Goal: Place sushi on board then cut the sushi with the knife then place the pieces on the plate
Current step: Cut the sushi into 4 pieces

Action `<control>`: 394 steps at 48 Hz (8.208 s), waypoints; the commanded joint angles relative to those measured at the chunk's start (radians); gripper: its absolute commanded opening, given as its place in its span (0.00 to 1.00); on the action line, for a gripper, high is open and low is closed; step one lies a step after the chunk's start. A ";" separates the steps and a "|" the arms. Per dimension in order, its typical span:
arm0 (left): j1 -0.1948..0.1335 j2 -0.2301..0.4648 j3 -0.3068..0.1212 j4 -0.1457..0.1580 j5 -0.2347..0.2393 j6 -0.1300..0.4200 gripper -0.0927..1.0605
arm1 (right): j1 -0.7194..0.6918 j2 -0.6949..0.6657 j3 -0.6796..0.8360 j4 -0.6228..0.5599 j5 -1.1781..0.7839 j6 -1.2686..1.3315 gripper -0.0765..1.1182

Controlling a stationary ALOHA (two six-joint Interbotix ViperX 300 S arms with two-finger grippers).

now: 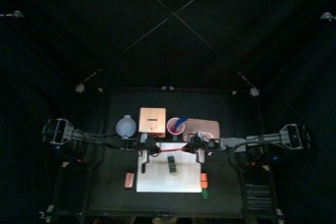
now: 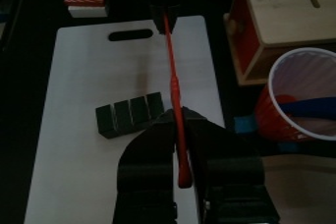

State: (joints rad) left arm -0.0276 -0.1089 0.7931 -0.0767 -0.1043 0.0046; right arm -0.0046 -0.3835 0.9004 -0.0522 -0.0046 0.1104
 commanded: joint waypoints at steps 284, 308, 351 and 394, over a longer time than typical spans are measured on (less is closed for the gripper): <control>-0.183 0.193 -0.109 -0.173 0.091 -0.002 0.41 | 0.034 0.189 -0.055 0.141 0.307 0.002 0.34; -0.181 0.160 -0.103 -0.152 0.089 -0.002 0.41 | 0.029 0.166 -0.057 0.140 0.307 0.000 0.34; -0.181 0.241 -0.100 -0.153 0.089 -0.003 0.41 | 0.051 0.295 -0.055 0.156 0.307 0.000 0.34; -0.170 0.192 -0.095 -0.118 0.112 -0.002 0.41 | 0.041 0.163 -0.081 0.114 0.314 0.000 0.34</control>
State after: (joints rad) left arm -0.1795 0.0982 0.6918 -0.2086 -0.0107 0.0000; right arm 0.0522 -0.1841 0.8237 0.0629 0.3068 0.1058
